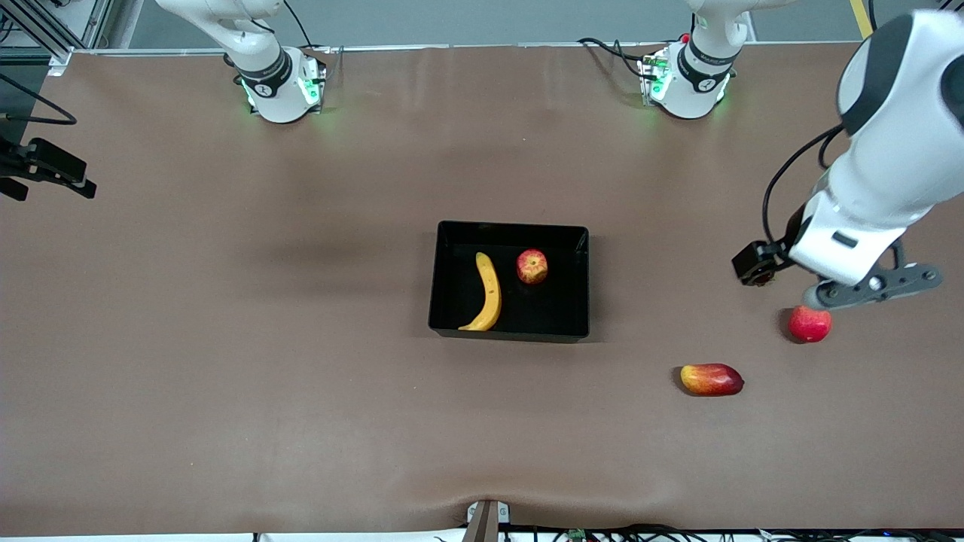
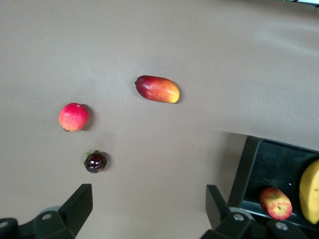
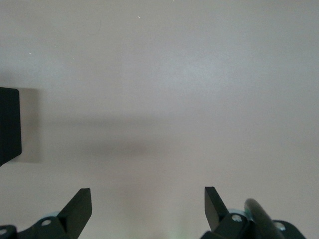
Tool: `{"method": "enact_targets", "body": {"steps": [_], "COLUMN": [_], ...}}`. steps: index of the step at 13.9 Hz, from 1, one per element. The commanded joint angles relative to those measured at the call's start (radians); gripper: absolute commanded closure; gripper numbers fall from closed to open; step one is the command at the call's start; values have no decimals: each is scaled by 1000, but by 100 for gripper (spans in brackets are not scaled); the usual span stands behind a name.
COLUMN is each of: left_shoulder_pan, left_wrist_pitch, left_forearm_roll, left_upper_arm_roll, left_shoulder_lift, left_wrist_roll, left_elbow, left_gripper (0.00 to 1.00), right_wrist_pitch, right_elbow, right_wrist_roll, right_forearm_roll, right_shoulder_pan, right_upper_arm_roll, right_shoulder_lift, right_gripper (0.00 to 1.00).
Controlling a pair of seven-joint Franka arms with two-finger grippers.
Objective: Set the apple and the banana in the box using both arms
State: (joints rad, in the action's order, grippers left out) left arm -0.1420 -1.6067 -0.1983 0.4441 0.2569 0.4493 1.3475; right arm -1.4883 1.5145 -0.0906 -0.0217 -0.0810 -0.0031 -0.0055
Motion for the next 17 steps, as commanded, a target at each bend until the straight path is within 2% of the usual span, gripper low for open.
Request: {"method": "enact_targets", "body": {"steps": [1, 2, 4, 5, 8, 11, 17], "left_shoulder_pan": [-19, 10, 121, 157, 153, 99, 39], "left_wrist_pitch": [4, 4, 7, 8, 7, -5, 2], "left_forearm_roll": [54, 77, 134, 141, 172, 200, 200], "left_upper_arm_roll": [-65, -115, -268, -316, -320, -300, -245], "left_shoulder_lift": [-117, -152, -218, -237, -292, -355, -369], "left_wrist_roll": [-124, -168, -192, -193, -208, -279, -270], "left_elbow": [99, 132, 206, 229, 295, 369, 360], "left_gripper": [0, 0, 0, 0, 0, 0, 0], "right_wrist_pitch": [-1, -3, -1, -1, -3, -4, -4], "right_elbow": [3, 0, -2, -2, -2, -2, -2], "right_wrist_roll": [-9, -9, -9, -9, -9, -9, -9], "right_forearm_roll": [5, 5, 3, 3, 3, 5, 3], "right_shoulder_pan": [-14, -16, -22, -25, -36, -36, -37], "right_upper_arm_roll": [6, 6, 6, 5, 5, 5, 6], "right_shoulder_lift": [-14, -13, -10, -10, -8, -7, -7], "right_gripper": [0, 0, 0, 0, 0, 0, 0]}}
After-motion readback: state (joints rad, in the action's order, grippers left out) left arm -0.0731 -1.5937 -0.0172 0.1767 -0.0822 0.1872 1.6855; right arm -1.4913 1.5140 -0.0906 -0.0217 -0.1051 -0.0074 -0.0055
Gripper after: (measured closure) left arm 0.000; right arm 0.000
